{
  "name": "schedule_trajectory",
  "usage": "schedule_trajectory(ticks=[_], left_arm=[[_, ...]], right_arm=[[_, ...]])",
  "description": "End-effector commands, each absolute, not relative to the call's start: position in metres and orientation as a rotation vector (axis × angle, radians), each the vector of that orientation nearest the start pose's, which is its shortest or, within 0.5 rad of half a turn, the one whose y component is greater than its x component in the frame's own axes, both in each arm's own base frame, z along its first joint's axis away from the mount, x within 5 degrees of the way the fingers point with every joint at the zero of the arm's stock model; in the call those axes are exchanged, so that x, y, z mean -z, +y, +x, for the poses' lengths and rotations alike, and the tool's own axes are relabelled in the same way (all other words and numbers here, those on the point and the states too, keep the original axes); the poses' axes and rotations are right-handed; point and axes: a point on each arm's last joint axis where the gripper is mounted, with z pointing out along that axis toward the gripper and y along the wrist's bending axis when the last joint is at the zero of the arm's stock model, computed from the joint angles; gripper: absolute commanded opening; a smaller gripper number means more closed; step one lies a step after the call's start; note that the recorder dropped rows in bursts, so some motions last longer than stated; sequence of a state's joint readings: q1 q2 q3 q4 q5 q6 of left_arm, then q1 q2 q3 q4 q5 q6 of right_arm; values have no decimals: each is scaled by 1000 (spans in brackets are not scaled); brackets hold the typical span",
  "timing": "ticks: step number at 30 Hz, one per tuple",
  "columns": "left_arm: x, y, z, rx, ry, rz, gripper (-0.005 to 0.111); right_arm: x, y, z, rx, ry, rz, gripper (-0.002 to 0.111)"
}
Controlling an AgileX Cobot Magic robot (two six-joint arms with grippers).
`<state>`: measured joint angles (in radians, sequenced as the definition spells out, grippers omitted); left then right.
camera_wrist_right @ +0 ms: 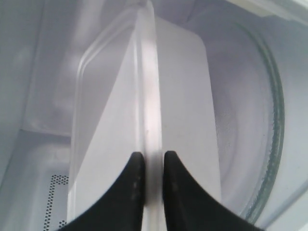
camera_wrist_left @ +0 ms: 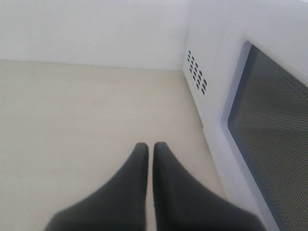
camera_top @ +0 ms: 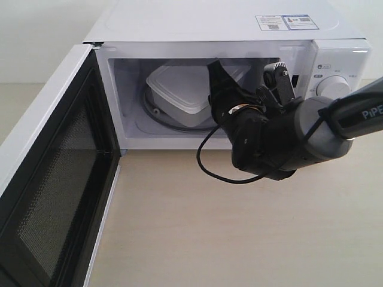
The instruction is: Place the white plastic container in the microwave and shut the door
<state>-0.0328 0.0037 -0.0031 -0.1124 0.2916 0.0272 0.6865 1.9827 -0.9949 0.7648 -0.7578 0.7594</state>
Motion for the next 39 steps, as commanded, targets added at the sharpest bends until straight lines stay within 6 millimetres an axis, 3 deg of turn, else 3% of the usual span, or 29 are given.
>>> schedule_trajectory(ticks=[1, 6, 12, 14, 24, 34, 39], left_arm=[[-187, -5, 54, 119, 1777, -29, 4], [-187, -5, 54, 119, 1777, -29, 4], [-187, -5, 54, 119, 1777, -29, 4], [-187, -5, 54, 119, 1777, -29, 4], [-187, -5, 54, 119, 1777, -29, 4], [-187, -5, 54, 119, 1777, -29, 4], [-187, -5, 54, 119, 1777, -29, 4]], right_arm=[[-165, 217, 338, -959, 1668, 951, 0], [-163, 218, 338, -957, 1695, 956, 4], [-162, 219, 337, -957, 1711, 964, 48], [-162, 219, 337, -956, 1710, 967, 57], [-170, 220, 334, -966, 1759, 936, 58], [-196, 220, 323, -836, 1935, 658, 58], [-196, 223, 313, -765, 2113, 441, 58]])
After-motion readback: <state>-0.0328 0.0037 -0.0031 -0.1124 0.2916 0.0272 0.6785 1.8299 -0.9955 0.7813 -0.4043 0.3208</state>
